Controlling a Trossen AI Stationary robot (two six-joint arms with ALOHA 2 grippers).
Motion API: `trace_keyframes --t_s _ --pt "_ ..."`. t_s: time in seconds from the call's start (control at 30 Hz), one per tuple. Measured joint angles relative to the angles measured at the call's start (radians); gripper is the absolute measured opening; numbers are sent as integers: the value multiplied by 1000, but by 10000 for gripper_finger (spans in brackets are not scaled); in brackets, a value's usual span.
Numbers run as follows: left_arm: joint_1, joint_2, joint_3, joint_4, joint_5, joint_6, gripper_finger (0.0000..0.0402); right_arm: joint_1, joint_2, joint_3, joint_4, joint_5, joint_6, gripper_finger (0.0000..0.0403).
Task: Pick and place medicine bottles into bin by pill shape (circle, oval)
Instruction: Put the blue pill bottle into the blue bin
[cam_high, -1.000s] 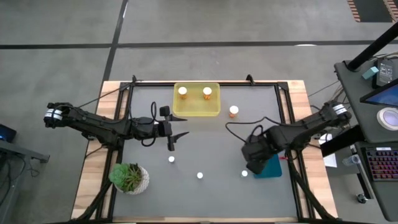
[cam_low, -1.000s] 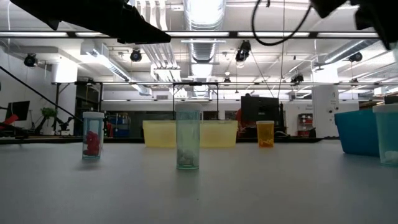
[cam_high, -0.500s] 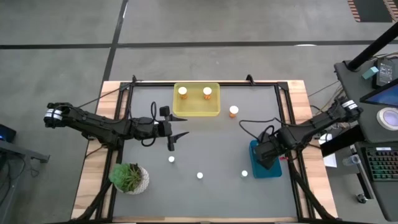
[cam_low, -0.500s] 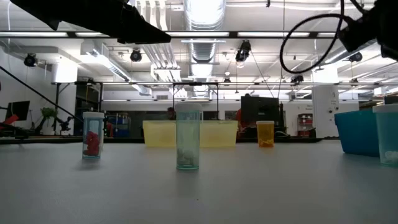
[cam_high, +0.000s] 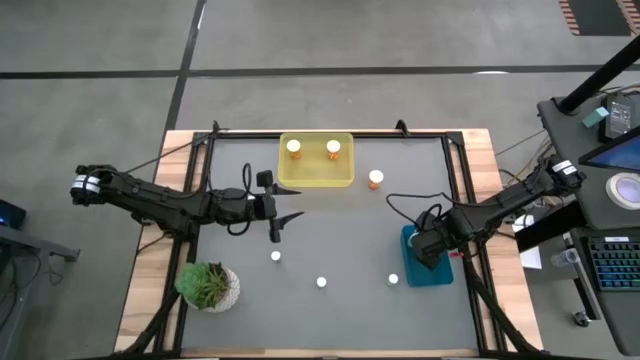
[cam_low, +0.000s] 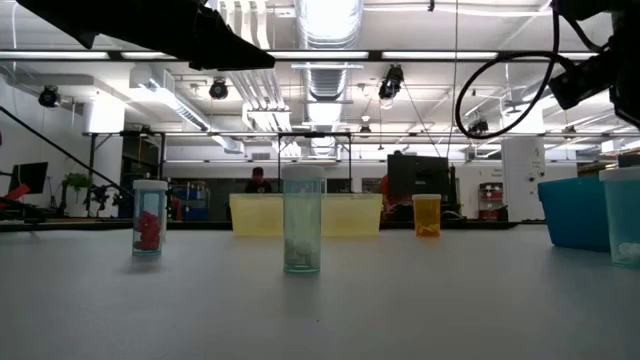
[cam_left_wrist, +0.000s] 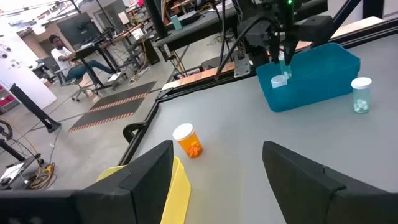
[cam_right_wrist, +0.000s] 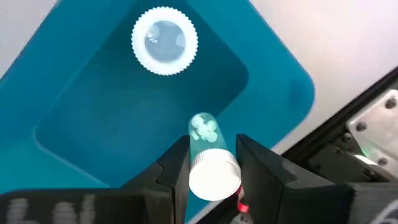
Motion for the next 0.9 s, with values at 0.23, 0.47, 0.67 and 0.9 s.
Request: trace_keyframes --t_s 0.23,0.47,0.67,0.9 --pt "0 0 0 4 0 0 232 -2 2 -9 33 68 0 109" --pt "0 0 0 4 0 0 232 -24 2 -31 53 80 -1 109" --pt "0 0 0 20 0 -1 232 -31 2 -62 57 95 0 109" --pt "0 0 0 24 0 0 232 -33 2 -79 95 102 8 109"
